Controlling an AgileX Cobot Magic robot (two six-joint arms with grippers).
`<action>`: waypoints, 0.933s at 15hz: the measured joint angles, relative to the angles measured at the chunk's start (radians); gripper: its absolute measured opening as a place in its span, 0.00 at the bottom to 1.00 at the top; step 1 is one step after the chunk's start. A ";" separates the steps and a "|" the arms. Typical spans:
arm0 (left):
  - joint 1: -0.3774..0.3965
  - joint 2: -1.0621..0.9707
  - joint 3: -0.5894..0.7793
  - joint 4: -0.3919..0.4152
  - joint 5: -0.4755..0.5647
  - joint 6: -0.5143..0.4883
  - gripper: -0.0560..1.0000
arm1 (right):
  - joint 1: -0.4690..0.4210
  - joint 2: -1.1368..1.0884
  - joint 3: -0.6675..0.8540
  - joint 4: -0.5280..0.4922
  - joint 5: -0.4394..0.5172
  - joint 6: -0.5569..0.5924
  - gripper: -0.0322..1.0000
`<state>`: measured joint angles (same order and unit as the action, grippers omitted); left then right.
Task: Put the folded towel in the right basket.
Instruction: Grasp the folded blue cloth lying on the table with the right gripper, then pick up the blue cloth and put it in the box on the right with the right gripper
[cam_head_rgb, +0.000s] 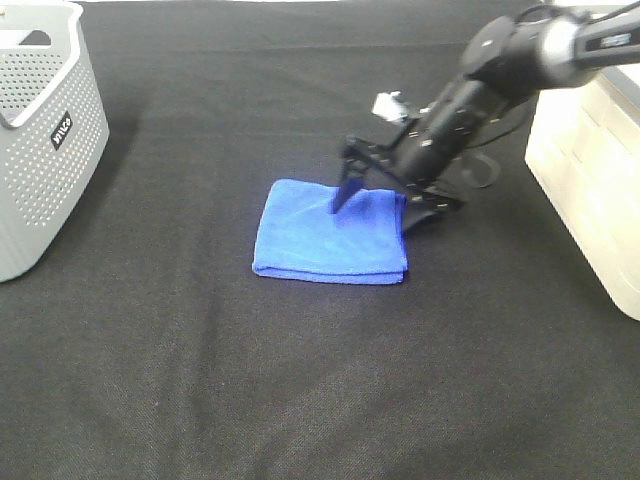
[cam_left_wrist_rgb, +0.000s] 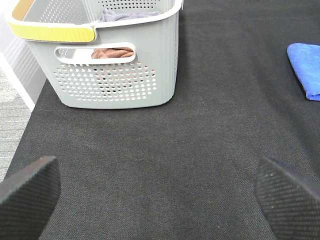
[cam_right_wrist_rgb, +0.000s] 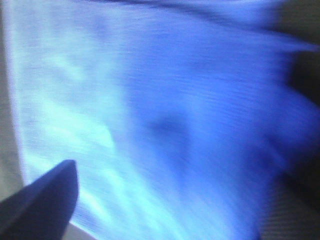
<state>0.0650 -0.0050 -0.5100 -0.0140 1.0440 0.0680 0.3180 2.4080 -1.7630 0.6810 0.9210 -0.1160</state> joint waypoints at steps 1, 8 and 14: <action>0.000 0.000 0.000 0.000 0.000 0.000 0.99 | 0.028 0.005 0.000 0.014 -0.026 -0.013 0.71; 0.000 0.000 0.000 0.000 0.000 0.000 0.99 | 0.051 0.009 0.006 0.015 -0.055 -0.040 0.20; 0.000 0.000 0.000 0.000 0.000 0.000 0.99 | 0.022 -0.282 -0.164 -0.141 0.139 -0.045 0.20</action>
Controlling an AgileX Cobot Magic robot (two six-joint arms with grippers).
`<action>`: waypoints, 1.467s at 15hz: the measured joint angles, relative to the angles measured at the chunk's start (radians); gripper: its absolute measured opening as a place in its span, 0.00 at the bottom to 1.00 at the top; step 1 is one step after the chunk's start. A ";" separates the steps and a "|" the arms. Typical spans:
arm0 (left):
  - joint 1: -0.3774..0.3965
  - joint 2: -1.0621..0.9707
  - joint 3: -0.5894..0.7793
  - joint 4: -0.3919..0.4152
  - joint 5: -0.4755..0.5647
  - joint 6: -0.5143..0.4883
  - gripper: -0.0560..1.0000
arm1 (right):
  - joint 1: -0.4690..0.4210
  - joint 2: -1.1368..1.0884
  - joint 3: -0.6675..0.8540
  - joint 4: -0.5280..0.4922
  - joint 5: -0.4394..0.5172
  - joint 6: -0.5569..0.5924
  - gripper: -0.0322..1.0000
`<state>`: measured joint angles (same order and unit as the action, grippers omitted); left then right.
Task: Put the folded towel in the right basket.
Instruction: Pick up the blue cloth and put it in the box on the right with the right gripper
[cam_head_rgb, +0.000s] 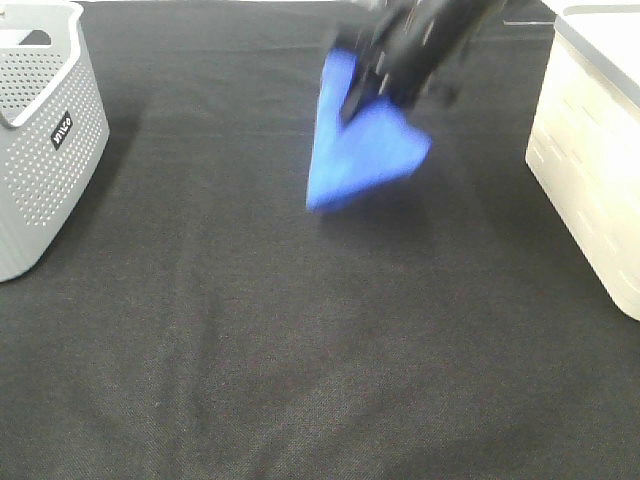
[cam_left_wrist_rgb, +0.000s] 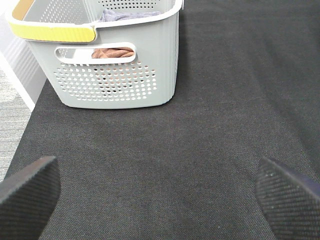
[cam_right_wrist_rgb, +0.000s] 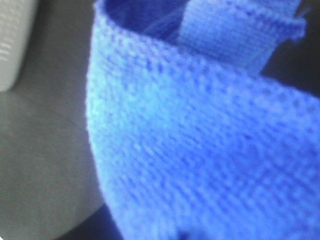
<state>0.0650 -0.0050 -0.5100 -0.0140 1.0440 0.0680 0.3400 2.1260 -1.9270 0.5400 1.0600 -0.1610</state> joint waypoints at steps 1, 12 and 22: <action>0.000 0.000 0.000 0.000 0.000 0.000 0.99 | -0.014 -0.045 -0.033 -0.039 0.042 0.007 0.20; 0.000 0.000 0.000 0.000 0.000 0.000 0.99 | -0.660 -0.299 -0.144 -0.198 0.156 0.035 0.20; 0.000 0.000 0.000 0.000 0.000 0.000 0.99 | -0.673 -0.041 -0.144 -0.256 0.161 0.041 0.94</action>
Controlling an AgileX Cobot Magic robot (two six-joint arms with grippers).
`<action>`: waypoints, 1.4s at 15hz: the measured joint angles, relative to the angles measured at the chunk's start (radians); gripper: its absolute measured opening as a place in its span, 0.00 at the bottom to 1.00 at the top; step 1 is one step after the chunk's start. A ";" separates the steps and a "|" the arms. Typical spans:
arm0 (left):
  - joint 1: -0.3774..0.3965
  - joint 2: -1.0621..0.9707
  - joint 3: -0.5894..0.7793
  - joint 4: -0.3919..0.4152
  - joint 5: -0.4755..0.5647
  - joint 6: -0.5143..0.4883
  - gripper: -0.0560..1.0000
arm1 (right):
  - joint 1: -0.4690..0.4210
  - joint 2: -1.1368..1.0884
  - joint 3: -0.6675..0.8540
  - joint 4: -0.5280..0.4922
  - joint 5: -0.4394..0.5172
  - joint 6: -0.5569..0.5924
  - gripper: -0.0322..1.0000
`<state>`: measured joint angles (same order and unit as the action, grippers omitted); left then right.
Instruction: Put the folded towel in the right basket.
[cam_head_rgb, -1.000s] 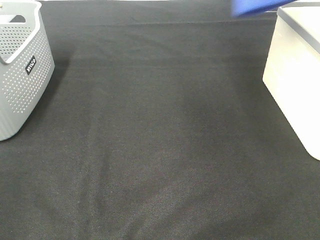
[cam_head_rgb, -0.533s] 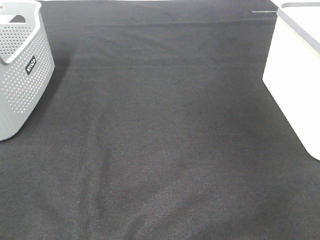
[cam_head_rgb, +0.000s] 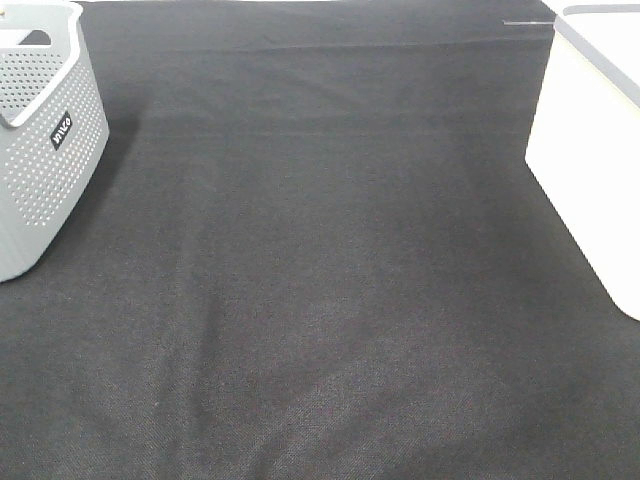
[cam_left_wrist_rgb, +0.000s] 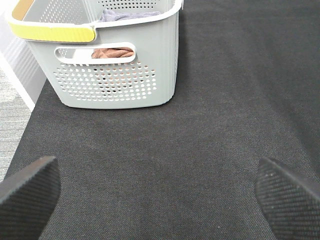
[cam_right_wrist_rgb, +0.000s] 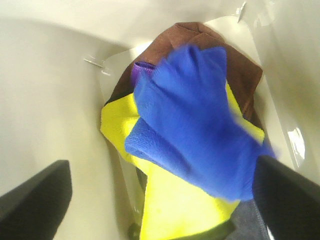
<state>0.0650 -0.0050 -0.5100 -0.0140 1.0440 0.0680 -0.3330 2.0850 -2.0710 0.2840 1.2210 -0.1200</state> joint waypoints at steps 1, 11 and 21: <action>0.000 0.000 0.000 0.000 0.000 0.000 0.99 | 0.011 -0.005 -0.006 -0.001 0.000 0.020 0.96; 0.000 0.000 0.000 0.000 0.000 0.000 0.99 | 0.438 -0.223 0.032 -0.188 0.000 0.136 0.97; 0.000 0.000 0.000 0.000 0.000 0.000 0.99 | 0.463 -1.381 1.313 -0.305 -0.228 0.253 0.96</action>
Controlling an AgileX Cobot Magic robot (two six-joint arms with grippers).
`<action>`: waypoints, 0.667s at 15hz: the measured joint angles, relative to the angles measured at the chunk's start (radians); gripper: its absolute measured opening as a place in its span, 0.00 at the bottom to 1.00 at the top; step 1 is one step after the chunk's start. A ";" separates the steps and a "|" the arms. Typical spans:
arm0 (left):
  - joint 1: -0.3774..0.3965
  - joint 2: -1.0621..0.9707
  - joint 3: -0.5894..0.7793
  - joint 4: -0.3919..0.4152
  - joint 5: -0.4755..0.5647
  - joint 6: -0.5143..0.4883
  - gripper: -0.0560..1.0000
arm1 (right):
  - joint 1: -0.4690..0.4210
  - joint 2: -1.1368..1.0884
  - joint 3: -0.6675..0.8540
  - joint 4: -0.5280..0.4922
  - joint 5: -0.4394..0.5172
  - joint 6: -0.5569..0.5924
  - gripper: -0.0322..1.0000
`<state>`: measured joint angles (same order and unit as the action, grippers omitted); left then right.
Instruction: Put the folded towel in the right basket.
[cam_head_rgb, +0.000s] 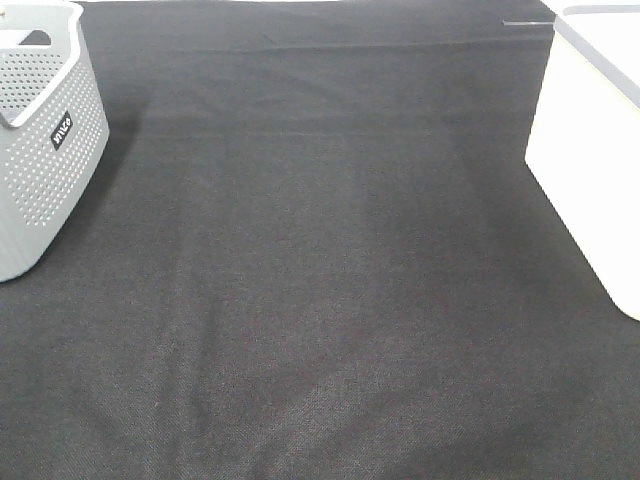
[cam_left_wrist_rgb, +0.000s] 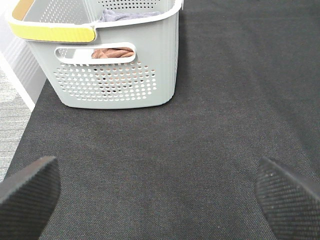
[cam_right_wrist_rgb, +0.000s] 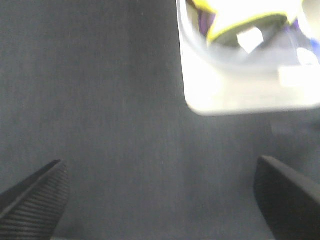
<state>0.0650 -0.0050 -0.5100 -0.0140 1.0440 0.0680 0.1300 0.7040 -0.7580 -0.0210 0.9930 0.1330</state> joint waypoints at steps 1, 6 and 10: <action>0.000 0.000 0.000 0.000 0.000 0.000 0.99 | 0.000 -0.151 0.080 0.000 0.017 -0.001 0.96; 0.000 0.000 0.000 0.000 0.000 0.000 0.99 | 0.000 -0.584 0.238 0.000 0.166 -0.001 0.96; 0.000 0.000 0.000 -0.001 0.000 0.000 0.99 | 0.000 -0.707 0.262 -0.001 0.216 -0.025 0.96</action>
<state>0.0650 -0.0050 -0.5100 -0.0150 1.0440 0.0680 0.1300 -0.0030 -0.4960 -0.0220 1.2090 0.1080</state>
